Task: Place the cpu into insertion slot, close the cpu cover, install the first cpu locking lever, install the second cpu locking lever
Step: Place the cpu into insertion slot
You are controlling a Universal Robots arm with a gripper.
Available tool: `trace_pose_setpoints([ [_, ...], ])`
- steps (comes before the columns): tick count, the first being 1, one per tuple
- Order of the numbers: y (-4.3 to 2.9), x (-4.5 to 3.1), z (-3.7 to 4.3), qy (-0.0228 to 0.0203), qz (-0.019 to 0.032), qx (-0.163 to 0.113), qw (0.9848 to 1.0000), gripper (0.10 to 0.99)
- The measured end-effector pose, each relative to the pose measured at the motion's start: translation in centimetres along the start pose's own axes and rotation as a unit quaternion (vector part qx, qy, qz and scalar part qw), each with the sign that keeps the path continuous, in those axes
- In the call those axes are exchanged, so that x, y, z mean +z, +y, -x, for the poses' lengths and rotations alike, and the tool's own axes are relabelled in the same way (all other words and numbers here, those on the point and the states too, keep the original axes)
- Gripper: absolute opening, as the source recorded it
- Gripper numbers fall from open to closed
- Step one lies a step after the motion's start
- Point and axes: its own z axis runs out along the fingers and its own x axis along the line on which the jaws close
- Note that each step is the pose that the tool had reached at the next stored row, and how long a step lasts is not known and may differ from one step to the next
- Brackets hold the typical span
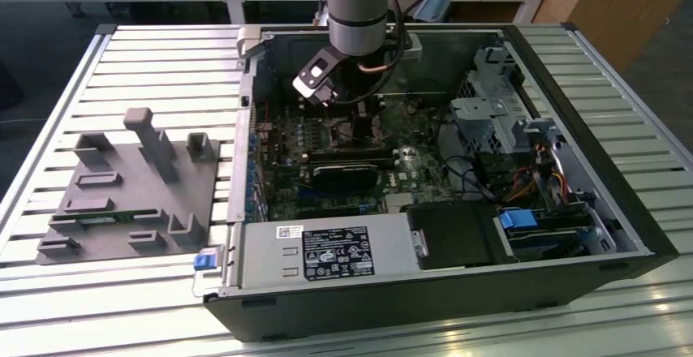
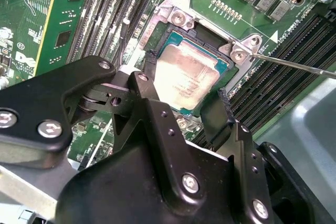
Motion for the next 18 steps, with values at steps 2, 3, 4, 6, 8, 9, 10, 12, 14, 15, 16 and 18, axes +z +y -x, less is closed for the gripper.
trace_pose_setpoints([
  [2, 0.01, -0.07, 0.00, -0.0001, -0.0001, 0.000, 1.0000, 0.612],
  [3, 0.01, -0.12, 0.00, -0.0001, 0.0000, 0.000, 1.0000, 0.612],
  [4, 0.01, -0.18, 0.00, 0.0000, 0.0000, 0.000, 1.0000, 0.612],
  [6, 0.03, -0.35, 0.01, 0.0000, 0.0000, 0.000, 1.0000, 0.612],
  [8, 0.04, -0.49, 0.01, 0.0000, 0.0000, 0.000, 1.0000, 0.612],
  [9, 0.04, -0.57, 0.01, 0.0000, 0.0000, 0.000, 1.0000, 0.612],
  [10, 0.05, -0.69, 0.01, 0.0000, -0.0001, 0.000, 1.0000, 0.612],
  [12, 0.07, -0.93, 0.02, 0.0000, -0.0004, 0.000, 1.0000, 0.612],
  [14, 0.08, -1.13, 0.02, 0.0000, -0.0009, 0.000, 1.0000, 0.600],
  [15, 0.09, -1.18, 0.04, 0.0000, -0.0012, 0.000, 1.0000, 0.537],
  [16, 0.09, -1.22, 0.08, 0.0001, -0.0013, 0.000, 1.0000, 0.537],
  [18, 0.10, -1.29, 0.15, -0.0001, -0.0019, 0.000, 1.0000, 0.416],
])
